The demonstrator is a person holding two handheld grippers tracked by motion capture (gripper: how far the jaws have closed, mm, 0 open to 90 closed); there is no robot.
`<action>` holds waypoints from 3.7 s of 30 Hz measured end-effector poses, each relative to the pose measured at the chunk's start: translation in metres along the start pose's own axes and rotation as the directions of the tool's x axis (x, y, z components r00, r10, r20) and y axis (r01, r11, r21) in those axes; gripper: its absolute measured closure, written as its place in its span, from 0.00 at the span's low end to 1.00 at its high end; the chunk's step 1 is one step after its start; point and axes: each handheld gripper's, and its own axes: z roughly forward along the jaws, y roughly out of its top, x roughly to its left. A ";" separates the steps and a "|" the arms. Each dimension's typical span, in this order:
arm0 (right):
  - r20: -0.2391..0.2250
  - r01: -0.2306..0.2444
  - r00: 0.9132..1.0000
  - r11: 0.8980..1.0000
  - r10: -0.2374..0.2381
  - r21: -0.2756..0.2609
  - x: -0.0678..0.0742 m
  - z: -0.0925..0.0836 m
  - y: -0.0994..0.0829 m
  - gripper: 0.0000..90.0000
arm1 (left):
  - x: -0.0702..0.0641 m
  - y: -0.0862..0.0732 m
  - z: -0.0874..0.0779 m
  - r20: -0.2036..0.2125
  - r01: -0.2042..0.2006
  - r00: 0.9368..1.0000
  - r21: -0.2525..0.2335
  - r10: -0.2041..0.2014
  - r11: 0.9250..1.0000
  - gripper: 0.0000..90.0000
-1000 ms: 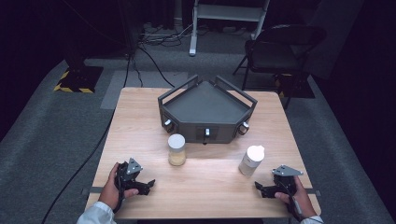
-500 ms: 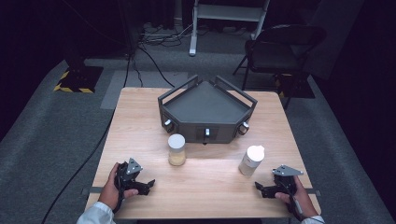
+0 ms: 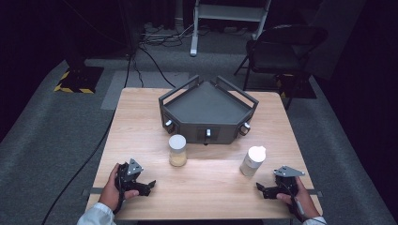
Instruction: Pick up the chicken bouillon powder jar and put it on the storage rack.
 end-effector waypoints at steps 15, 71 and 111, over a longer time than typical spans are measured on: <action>-0.001 0.001 1.000 1.000 -0.001 0.000 0.000 0.000 0.000 0.00 | -0.009 0.002 -0.004 -0.022 0.003 1.000 -0.017 -0.003 1.000 0.02; -0.002 0.001 1.000 1.000 -0.001 0.000 -0.001 0.000 0.000 0.00 | -0.030 0.038 -0.001 0.018 -0.054 0.998 -0.128 0.057 0.990 0.02; -0.005 0.004 1.000 1.000 -0.004 0.000 -0.001 0.000 0.000 0.00 | -0.030 0.070 0.021 0.050 -0.057 0.997 -0.162 0.065 0.985 0.02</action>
